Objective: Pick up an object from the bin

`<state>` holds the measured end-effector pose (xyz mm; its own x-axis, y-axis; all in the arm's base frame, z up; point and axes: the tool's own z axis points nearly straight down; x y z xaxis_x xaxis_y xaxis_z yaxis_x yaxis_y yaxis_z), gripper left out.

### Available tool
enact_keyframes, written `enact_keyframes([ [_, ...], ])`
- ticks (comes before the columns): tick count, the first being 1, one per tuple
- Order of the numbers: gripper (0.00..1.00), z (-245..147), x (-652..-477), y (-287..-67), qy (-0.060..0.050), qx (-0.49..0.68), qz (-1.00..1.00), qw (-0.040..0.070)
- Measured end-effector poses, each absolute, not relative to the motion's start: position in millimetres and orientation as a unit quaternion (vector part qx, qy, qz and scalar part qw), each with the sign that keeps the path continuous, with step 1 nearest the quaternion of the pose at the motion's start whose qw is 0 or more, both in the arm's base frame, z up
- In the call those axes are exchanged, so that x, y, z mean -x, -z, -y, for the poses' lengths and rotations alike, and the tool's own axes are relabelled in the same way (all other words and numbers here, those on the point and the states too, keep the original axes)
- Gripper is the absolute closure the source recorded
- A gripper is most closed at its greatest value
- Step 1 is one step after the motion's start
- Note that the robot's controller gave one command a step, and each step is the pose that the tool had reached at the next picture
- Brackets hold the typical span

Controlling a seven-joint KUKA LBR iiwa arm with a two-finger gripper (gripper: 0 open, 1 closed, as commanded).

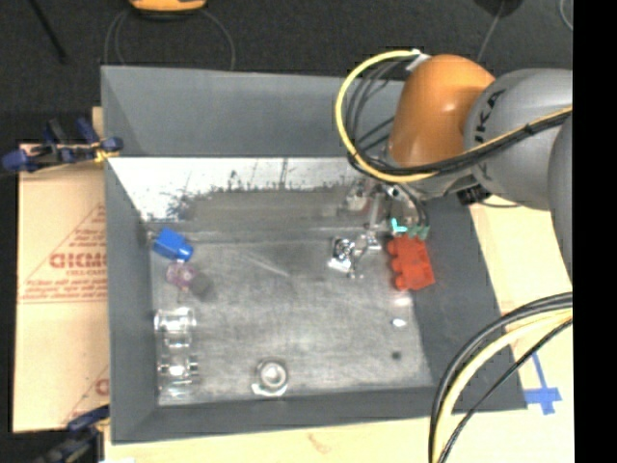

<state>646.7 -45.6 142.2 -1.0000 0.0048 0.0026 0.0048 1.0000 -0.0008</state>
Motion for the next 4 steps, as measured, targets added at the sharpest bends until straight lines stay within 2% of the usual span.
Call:
enact_keyframes([
  [1,0.00,64.7,-645.5,-80.8,0.001,0.019,1.000,0.000],
  [2,0.00,71.1,-623.5,-80.3,-0.001,-0.102,0.995,-0.002],
  [3,1.00,70.9,-623.8,-80.4,-0.001,-0.102,0.995,-0.003],
  [4,1.00,63.3,-611.6,-207.8,-0.002,-0.110,0.994,-0.006],
])
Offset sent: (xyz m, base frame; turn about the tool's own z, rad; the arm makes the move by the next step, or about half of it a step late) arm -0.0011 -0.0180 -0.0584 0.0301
